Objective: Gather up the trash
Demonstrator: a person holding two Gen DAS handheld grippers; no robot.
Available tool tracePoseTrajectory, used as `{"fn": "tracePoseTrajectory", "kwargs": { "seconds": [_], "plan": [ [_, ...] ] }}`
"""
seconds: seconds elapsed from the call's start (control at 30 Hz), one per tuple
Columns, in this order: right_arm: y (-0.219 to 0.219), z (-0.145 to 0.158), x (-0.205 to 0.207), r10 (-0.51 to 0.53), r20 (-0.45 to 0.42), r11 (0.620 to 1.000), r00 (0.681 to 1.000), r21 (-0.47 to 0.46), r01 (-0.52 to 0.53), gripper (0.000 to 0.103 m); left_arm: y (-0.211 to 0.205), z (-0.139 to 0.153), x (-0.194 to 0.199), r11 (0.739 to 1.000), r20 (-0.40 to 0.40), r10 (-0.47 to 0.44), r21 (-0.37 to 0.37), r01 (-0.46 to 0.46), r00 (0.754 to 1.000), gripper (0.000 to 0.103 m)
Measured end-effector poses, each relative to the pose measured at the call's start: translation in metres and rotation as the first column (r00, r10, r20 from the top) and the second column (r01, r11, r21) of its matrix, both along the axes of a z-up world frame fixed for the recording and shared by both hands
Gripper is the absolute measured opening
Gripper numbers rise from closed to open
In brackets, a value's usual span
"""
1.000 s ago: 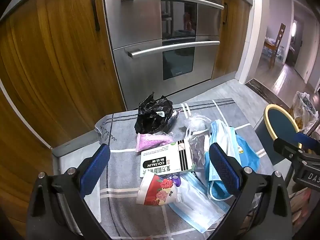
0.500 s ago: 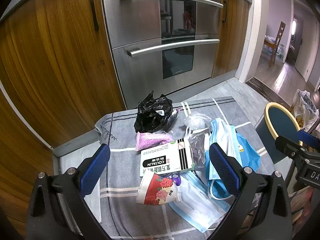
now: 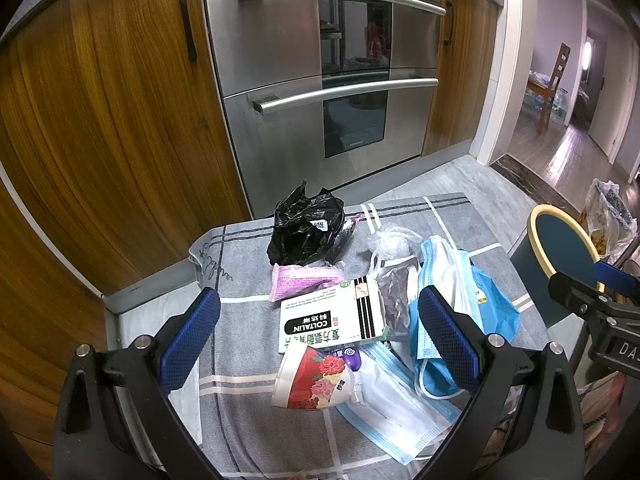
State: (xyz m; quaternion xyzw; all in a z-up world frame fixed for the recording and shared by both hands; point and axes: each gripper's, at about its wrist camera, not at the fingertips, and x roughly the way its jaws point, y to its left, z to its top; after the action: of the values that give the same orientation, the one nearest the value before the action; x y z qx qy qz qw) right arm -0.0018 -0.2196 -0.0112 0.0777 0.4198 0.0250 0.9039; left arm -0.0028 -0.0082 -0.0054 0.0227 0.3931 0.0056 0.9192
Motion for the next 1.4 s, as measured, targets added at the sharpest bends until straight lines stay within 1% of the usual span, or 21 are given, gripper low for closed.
{"fn": "tracePoseTrajectory", "kwargs": {
  "seconds": [0.57,0.83,0.97,1.2,1.4],
  "plan": [
    [0.0,0.002,-0.001,0.0,0.001,1.0,1.0,-0.003,0.0,0.098,0.001,-0.001,0.001,1.0,0.001,-0.003,0.0,0.003,1.0,0.098],
    [0.001,0.004,0.0,0.008,0.009,1.0,1.0,-0.02,-0.007,0.098,0.0,0.001,0.001,1.0,0.002,0.001,0.0,-0.001,1.0,0.098],
    [0.002,0.008,-0.001,0.019,0.031,1.0,0.999,-0.013,-0.019,0.098,0.003,0.006,-0.001,1.0,0.042,0.017,-0.007,-0.017,0.999,0.098],
    [0.006,0.017,-0.007,0.035,0.104,0.999,0.994,-0.012,-0.034,0.098,0.007,0.017,-0.008,0.999,0.125,0.031,-0.017,-0.029,0.992,0.098],
    [0.006,0.026,-0.012,0.03,0.166,1.0,0.986,-0.006,-0.029,0.098,0.006,0.03,-0.019,1.0,0.203,0.019,-0.018,-0.016,0.979,0.098]
  ]
}}
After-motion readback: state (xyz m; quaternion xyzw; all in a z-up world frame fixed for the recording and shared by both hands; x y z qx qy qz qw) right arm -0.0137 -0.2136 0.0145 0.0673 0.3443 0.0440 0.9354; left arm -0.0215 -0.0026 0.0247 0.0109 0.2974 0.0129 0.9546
